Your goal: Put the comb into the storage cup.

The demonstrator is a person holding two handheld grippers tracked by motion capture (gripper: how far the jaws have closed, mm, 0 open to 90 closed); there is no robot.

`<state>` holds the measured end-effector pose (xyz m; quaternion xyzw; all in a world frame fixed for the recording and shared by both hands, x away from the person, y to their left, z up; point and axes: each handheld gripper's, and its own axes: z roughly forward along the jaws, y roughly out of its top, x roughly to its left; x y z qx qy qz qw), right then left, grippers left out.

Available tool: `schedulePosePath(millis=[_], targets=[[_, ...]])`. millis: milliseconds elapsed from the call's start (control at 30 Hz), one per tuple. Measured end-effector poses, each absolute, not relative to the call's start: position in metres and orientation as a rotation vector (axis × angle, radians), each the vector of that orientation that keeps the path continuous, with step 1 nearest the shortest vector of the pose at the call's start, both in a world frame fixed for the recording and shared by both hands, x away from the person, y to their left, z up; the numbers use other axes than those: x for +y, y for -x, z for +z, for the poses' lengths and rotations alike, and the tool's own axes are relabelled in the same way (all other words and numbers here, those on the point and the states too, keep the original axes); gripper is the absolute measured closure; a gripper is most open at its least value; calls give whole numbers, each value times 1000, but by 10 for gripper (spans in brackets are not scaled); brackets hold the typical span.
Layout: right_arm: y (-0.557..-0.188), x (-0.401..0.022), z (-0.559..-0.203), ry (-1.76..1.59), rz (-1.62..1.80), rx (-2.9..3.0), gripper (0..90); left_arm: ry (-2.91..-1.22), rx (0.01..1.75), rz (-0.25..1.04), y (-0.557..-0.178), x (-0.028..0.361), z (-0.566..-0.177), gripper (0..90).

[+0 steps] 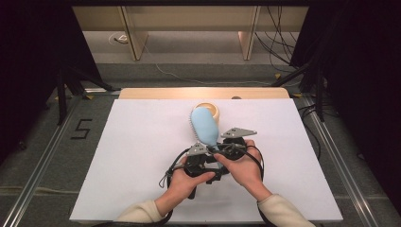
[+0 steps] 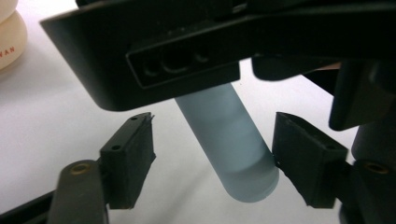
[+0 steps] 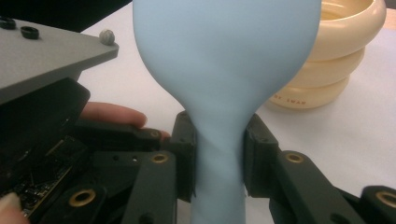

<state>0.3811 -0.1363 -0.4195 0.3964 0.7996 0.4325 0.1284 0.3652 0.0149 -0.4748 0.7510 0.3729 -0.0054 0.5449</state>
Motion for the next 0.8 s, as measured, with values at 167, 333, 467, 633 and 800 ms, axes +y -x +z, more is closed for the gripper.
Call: schedulePosePath(millis=[167,333,467,633,800], targets=[[-381,-136,-420,-1154,1258,2322,705,-1771,886,-28,-365,14,-475,367],[-381,-136,-420,-1156,1261,2322,705,-1754,892,-41,-365,16,-474,410],[-381,-136,-420,-1156,1266,2315,705,-1751,890,-55,-364,15,-475,447],[-381,-136,-420,-1157,1268,2314,705,-1735,895,-68,-364,17,-474,486],[-380,-136,-420,-1154,1268,2313,704,-1720,898,-79,-364,17,-475,534]])
